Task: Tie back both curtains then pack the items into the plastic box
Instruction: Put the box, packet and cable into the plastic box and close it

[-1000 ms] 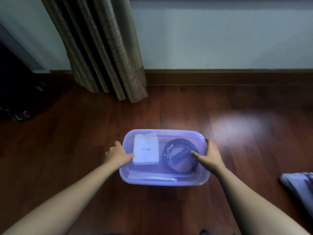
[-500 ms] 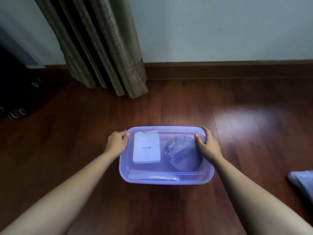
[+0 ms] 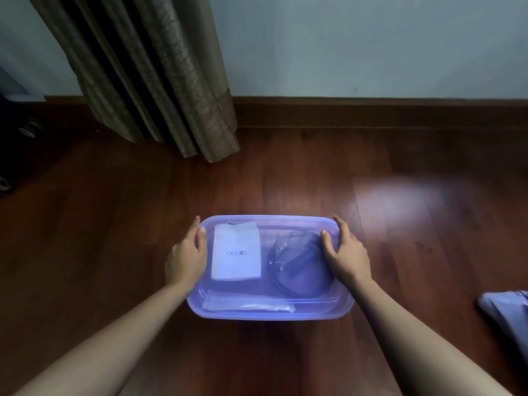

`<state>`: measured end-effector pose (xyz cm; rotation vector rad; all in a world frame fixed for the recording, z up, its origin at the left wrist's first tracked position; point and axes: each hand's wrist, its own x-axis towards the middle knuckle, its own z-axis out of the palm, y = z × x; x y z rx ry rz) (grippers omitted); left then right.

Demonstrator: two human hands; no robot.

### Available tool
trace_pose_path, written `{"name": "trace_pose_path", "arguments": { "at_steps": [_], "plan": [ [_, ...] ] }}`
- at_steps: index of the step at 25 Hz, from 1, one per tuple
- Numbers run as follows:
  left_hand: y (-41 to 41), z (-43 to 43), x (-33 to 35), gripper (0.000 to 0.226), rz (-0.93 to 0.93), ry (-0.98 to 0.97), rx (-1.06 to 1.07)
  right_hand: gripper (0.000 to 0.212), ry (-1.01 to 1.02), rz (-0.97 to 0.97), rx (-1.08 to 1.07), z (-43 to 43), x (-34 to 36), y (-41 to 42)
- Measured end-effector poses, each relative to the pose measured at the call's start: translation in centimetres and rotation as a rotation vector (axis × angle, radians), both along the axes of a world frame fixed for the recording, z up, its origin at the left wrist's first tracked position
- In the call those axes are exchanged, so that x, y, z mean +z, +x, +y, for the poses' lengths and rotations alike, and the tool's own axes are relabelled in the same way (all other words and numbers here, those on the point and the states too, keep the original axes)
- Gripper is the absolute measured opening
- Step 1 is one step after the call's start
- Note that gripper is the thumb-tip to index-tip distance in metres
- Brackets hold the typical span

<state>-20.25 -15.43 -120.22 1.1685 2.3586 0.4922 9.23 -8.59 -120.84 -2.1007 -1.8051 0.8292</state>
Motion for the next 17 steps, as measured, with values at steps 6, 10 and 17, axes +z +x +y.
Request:
{"name": "trace_pose_path", "arguments": {
  "at_steps": [6,10,17],
  "plan": [
    [-1.4,-1.1,-0.1,0.052,-0.322,-0.126,0.1,0.076,-0.089,0.162,-0.054,-0.9,0.8,0.8],
    [-0.3,-4.5,-0.5,0.049,-0.248,-0.074,0.138,0.072,-0.156,-0.009,-0.077,-3.6,1.1,0.7],
    [0.1,-4.5,-0.8,0.044,-0.137,0.004,0.116,0.067,-0.119,0.005,-0.167,-4.7,1.7,0.4]
  ]
}}
